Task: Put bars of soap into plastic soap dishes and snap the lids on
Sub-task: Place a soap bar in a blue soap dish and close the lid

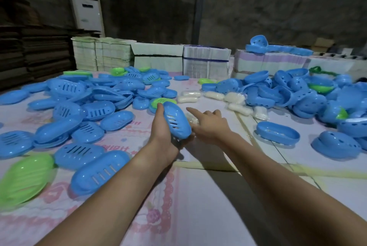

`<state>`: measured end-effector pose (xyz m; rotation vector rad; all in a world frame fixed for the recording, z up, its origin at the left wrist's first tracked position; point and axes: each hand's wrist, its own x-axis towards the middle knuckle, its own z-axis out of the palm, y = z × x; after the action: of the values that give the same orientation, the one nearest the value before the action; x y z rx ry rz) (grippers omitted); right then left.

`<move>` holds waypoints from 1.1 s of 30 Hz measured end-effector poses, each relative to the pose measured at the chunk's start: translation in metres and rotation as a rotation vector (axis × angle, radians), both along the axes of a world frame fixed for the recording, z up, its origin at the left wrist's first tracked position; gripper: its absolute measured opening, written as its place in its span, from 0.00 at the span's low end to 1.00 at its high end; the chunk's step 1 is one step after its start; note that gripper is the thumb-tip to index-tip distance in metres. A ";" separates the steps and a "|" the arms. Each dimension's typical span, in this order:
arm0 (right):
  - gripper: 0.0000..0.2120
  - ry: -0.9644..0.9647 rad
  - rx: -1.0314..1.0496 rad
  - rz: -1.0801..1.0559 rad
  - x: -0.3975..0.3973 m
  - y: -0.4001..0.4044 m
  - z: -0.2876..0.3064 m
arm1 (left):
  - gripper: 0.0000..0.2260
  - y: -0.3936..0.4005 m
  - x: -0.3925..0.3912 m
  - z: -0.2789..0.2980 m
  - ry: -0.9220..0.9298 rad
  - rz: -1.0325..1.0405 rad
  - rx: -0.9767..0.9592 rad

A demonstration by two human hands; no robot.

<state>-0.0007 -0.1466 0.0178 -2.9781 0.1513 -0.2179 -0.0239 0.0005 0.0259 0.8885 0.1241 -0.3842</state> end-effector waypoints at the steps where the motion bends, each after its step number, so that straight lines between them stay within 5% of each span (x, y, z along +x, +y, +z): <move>1: 0.26 0.016 -0.031 -0.005 0.006 0.004 -0.002 | 0.30 0.002 0.001 0.001 0.002 0.022 -0.004; 10: 0.15 -0.179 0.188 -0.076 0.020 -0.016 -0.016 | 0.28 0.010 0.006 0.002 0.033 0.078 0.010; 18: 0.11 -0.515 1.023 0.234 -0.008 0.007 0.017 | 0.29 0.012 0.007 0.005 0.046 0.091 0.002; 24: 0.08 -0.462 0.828 0.393 -0.026 0.040 0.010 | 0.30 0.013 0.007 0.004 0.039 0.056 -0.043; 33: 0.18 -0.446 0.461 0.356 -0.029 0.057 0.004 | 0.28 0.012 0.008 0.003 0.065 0.061 -0.140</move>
<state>-0.0295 -0.0900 0.0217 -2.3752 -0.3315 -0.6840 -0.0157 0.0127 0.0288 0.7332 0.1818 -0.3607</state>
